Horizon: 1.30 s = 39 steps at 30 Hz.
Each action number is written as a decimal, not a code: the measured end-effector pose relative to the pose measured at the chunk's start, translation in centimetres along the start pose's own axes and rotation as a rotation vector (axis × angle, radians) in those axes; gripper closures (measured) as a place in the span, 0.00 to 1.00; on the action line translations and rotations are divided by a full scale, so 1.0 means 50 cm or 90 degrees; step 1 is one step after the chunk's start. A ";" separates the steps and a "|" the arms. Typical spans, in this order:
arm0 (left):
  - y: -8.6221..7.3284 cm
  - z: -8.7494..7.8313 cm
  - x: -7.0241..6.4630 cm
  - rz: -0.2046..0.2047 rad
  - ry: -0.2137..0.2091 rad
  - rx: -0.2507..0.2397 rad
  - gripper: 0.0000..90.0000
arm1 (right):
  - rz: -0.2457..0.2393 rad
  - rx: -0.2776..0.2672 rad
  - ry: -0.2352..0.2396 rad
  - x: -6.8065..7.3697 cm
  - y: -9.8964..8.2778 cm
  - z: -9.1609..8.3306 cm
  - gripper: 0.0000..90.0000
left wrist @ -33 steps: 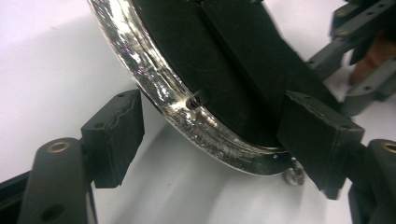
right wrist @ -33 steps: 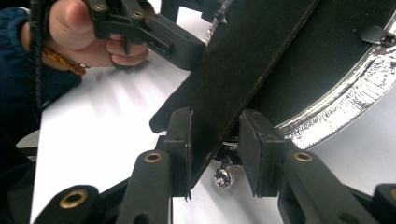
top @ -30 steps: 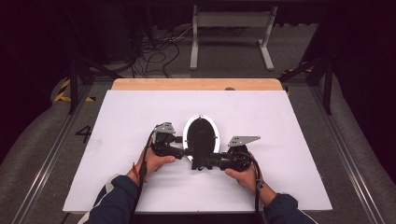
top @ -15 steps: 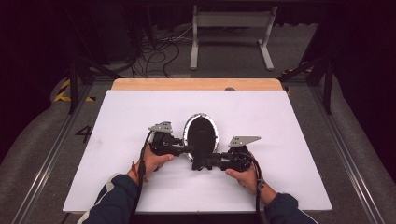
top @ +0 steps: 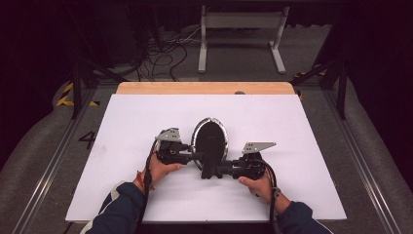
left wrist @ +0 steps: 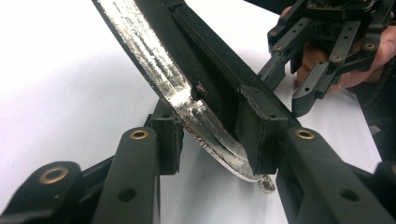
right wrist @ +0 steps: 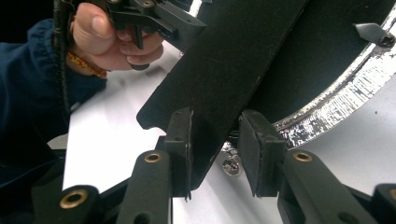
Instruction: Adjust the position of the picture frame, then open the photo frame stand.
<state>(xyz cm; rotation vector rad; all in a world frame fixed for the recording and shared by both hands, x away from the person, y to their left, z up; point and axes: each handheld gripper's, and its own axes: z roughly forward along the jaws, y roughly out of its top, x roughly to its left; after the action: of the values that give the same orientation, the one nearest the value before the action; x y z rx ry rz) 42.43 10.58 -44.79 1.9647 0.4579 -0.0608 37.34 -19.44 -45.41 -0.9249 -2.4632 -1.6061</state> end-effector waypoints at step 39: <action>0.018 0.018 -0.068 0.202 0.185 0.015 0.80 | -0.013 -0.029 0.009 0.024 0.017 -0.029 0.79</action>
<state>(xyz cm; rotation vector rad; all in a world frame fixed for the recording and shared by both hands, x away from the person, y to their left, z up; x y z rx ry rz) 39.72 8.49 -43.56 2.0554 0.3265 0.4262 36.40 -19.88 -43.64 -0.8924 -2.4450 -1.6754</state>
